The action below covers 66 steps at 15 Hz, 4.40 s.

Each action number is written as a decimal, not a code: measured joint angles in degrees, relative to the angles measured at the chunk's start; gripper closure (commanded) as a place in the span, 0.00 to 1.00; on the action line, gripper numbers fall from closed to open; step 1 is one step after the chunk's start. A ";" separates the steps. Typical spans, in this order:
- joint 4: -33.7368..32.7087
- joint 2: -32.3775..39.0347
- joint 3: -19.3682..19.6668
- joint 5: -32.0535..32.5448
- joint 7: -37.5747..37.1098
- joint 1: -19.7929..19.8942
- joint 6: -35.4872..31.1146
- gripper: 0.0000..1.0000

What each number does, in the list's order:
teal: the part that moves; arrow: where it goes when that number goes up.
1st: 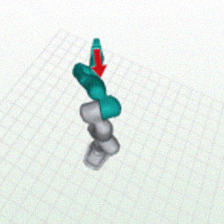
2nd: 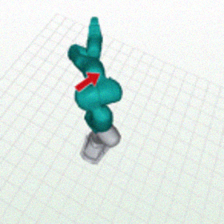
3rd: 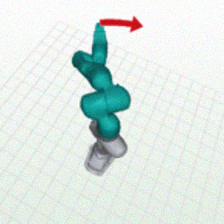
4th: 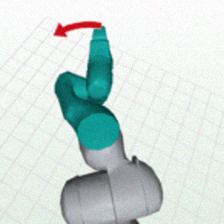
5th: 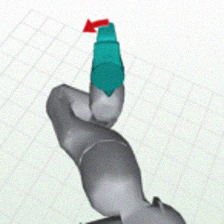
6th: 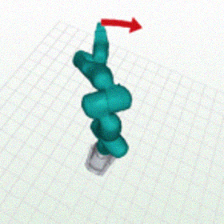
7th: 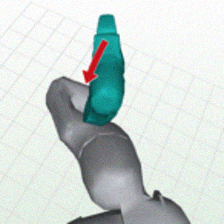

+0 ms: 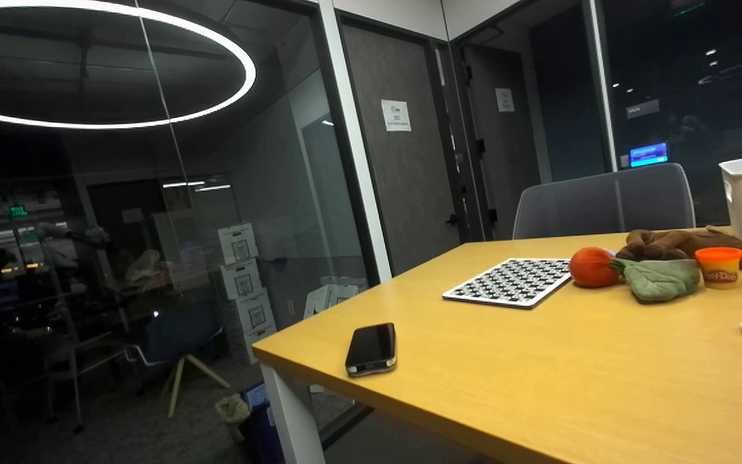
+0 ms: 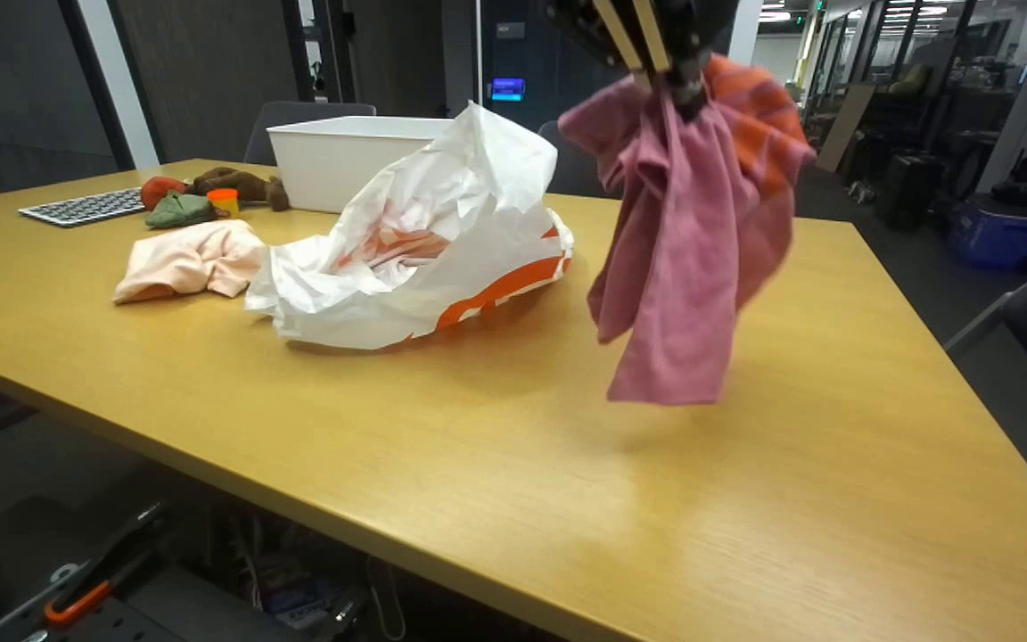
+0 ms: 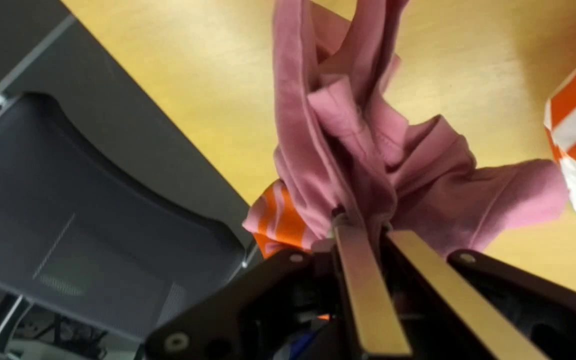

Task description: Put the pink and peach shirts in the plastic bag, then pull up the ends of the plastic

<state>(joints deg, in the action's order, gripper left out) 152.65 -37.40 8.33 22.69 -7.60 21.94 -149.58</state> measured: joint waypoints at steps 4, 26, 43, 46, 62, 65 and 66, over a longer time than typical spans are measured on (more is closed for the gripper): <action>0.60 -11.29 -7.76 -0.01 -0.04 -1.71 0.92 0.98; -0.05 -11.51 -34.99 -0.49 -6.95 -10.99 4.03 0.98; -2.07 15.84 -27.64 6.96 -6.08 -12.85 -3.57 0.96; -5.44 19.73 -26.54 9.18 -6.14 -12.59 -4.02 0.95; -13.86 19.68 -13.95 -21.19 19.47 -24.91 17.74 0.00; -13.34 11.42 -12.34 -25.80 27.73 -29.49 29.07 0.00; -12.80 9.34 -12.32 -26.36 29.46 -31.15 31.23 0.00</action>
<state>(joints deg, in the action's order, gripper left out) 139.85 -28.06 -3.99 -3.67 21.86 -9.20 -118.35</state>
